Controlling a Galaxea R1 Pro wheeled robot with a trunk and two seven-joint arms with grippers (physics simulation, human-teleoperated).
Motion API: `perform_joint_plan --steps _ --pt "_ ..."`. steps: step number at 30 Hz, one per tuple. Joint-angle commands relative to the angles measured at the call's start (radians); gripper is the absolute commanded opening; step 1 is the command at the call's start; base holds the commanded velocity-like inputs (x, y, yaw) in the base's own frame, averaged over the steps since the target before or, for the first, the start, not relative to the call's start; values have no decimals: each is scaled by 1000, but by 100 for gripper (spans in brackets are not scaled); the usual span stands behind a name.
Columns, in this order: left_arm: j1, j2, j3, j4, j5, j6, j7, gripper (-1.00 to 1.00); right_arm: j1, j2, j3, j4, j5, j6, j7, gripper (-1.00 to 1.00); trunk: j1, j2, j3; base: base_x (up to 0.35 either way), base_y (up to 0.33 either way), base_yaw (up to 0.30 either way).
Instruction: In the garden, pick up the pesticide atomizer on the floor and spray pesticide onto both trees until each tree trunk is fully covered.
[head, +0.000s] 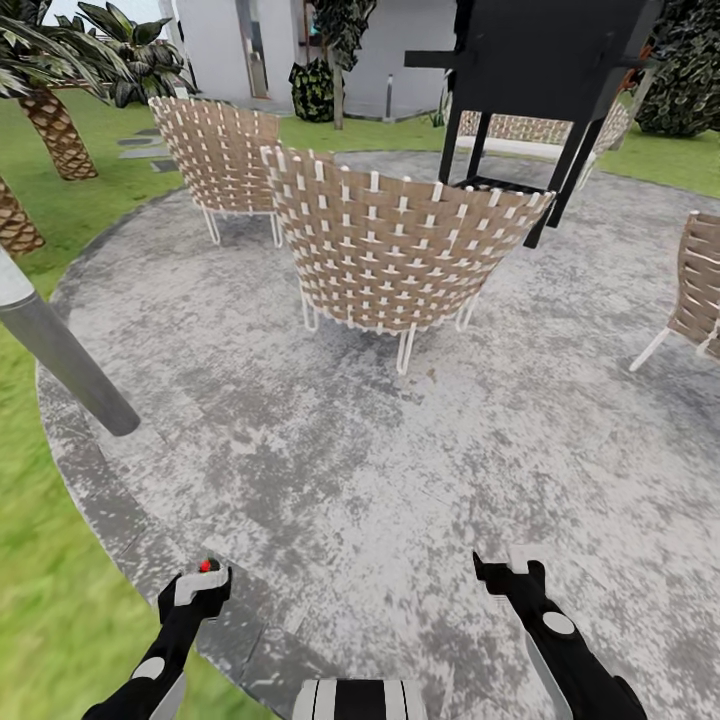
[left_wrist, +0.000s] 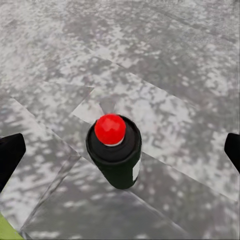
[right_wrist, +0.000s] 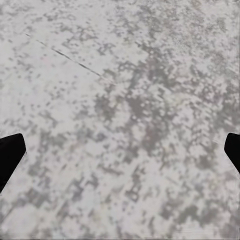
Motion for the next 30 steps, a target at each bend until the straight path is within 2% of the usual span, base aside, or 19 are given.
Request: perform_joint_plan --steps 1,12,14,23,30 --pt "0 0 -1 1 7 -3 0 100 0 0 -1 0 0 -2 0 100 0 0 -1 149 67 0" --pt "0 2 1 0 8 -2 0 100 1 1 2 -1 -1 -4 3 100 0 0 -1 36 16 0" --pt "0 2 1 1 8 -3 0 100 0 2 2 -1 -1 -4 3 100 1 -1 -8 2 1 0" --pt "0 0 -4 1 7 -5 0 100 0 2 1 0 -1 -4 1 100 1 -1 -12 0 0 0" --pt "0 0 -3 -2 6 -11 -1 100 0 2 1 -1 -1 -4 0 100 4 -2 -46 0 0 0"
